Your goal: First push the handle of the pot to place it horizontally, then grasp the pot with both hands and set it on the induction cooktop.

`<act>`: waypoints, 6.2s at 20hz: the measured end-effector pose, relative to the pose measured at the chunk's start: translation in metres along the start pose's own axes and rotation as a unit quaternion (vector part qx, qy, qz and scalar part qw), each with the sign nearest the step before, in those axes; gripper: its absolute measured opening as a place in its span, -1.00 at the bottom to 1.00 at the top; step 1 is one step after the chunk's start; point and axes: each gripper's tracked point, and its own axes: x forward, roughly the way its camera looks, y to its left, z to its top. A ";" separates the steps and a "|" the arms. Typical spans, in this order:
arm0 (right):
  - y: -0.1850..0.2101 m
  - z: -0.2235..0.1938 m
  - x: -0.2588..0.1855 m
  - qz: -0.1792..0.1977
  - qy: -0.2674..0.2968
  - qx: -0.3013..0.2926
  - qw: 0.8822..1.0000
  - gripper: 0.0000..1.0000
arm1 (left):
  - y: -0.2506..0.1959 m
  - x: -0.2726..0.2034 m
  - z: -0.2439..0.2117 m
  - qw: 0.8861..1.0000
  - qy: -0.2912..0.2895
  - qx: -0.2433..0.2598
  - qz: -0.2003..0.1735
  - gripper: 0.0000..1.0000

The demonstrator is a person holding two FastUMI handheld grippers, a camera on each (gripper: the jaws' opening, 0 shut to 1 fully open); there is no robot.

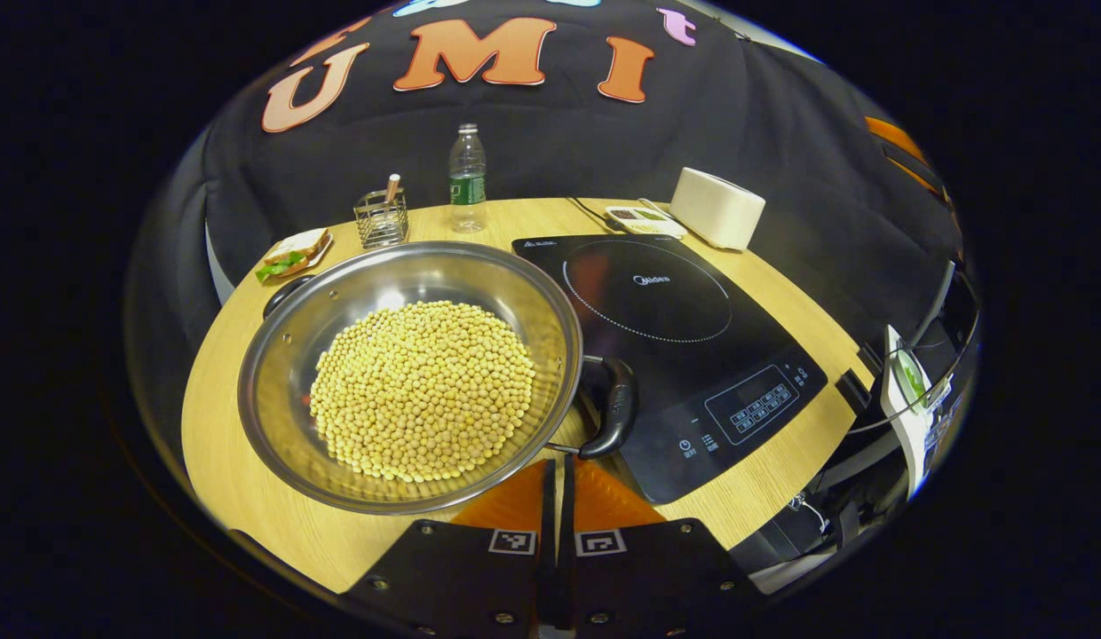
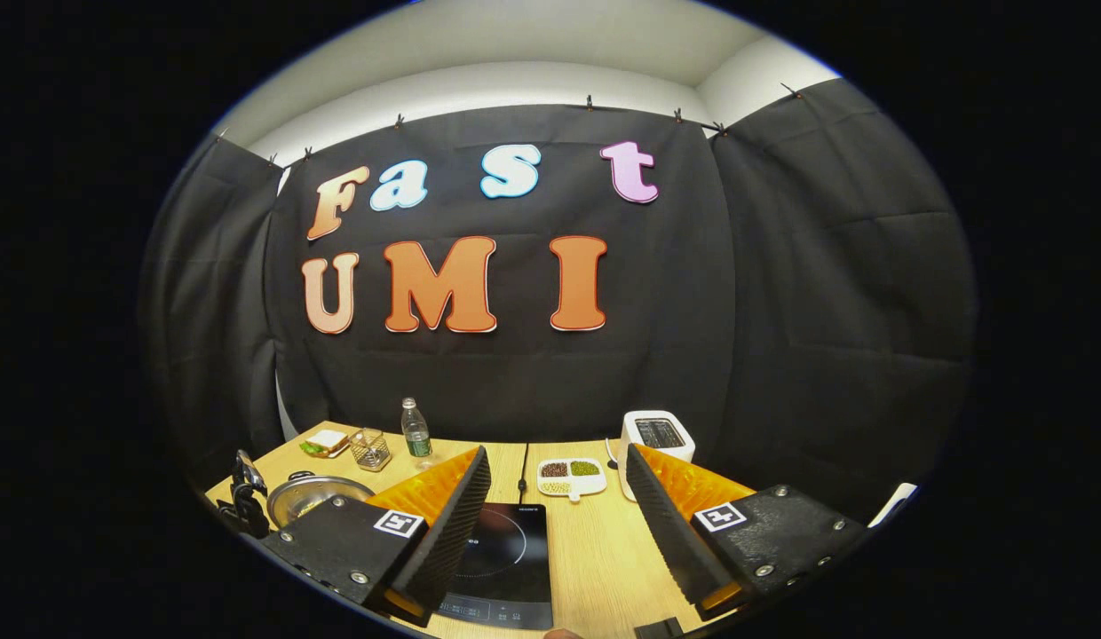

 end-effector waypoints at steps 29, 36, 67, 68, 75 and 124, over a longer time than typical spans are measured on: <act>-0.033 -0.045 0.047 -0.027 0.049 0.010 0.998 0.91 | -0.016 0.067 0.079 0.999 -0.021 0.041 -0.006 -0.89; -0.034 -0.043 0.050 -0.037 0.047 0.006 0.998 0.90 | -0.018 0.075 0.090 0.998 -0.028 0.047 -0.012 -0.89; 0.137 -0.010 0.040 0.036 -0.004 -0.017 0.999 0.91 | 0.186 -0.210 0.200 0.917 -0.357 -0.021 0.178 -0.96; 0.146 -0.014 0.042 0.037 0.000 -0.012 0.999 0.91 | 0.198 -0.213 0.195 0.915 -0.356 -0.023 0.190 -0.97; 0.206 -0.053 0.073 0.053 0.011 0.013 0.998 0.91 | 0.241 -0.178 0.172 0.925 -0.332 -0.041 0.180 -0.60; 0.246 -0.224 0.107 0.053 0.256 0.042 0.964 -0.19 | 0.235 -0.031 0.113 0.977 -0.130 -0.086 0.143 -0.24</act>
